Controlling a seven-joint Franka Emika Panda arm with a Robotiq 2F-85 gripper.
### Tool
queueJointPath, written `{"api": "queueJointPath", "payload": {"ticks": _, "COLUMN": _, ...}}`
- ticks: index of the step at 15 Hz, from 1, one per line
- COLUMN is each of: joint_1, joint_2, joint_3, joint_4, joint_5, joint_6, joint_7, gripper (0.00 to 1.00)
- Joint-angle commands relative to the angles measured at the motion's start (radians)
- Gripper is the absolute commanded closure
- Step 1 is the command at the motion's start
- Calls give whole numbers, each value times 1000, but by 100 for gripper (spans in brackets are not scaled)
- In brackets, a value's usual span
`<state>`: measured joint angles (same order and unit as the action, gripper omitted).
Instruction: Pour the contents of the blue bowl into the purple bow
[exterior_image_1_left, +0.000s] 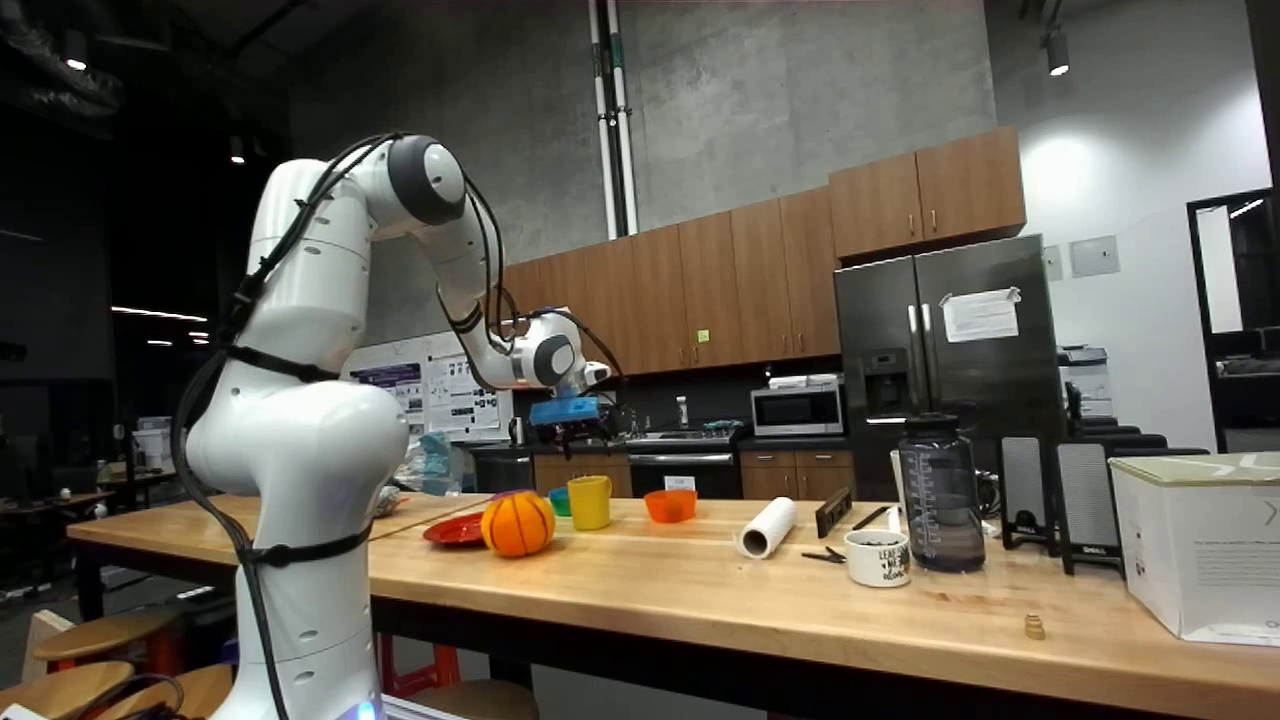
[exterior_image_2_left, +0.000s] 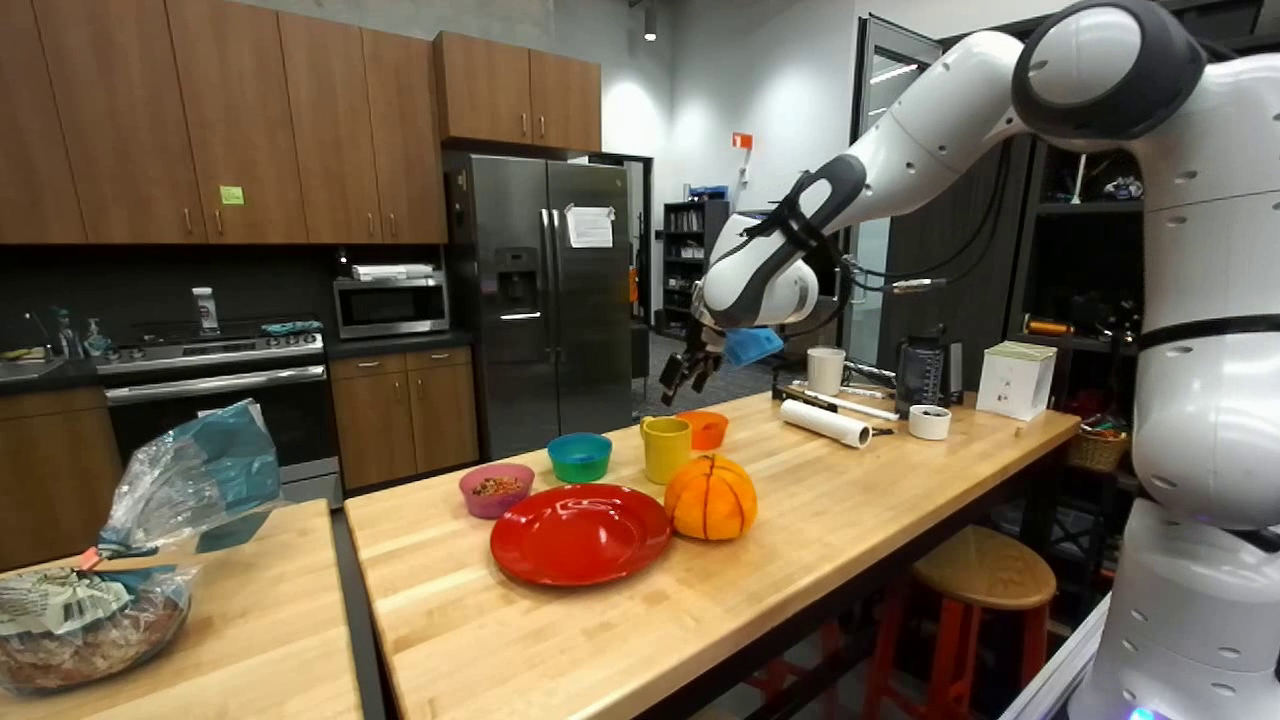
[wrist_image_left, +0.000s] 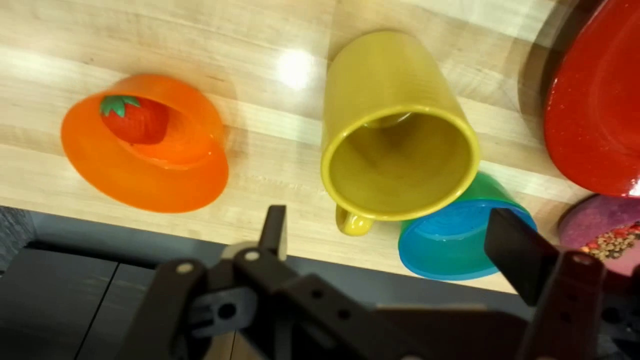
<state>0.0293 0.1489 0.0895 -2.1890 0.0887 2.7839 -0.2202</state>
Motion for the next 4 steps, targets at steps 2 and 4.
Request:
{"api": "queueJointPath", "payload": {"ticks": 2, "joint_1": -4, "joint_2": -157, "joint_3": 10, "joint_4": -151, "joint_5": 78, "joint_6": 15, "joint_7": -27, "gripper": 0}}
{"api": "queueJointPath", "payload": {"ticks": 4, "joint_1": 6, "joint_2": -201, "joint_3": 0, "joint_4": -188, "joint_5": 85, "joint_6": 16, "joint_7": -13, "gripper": 0}}
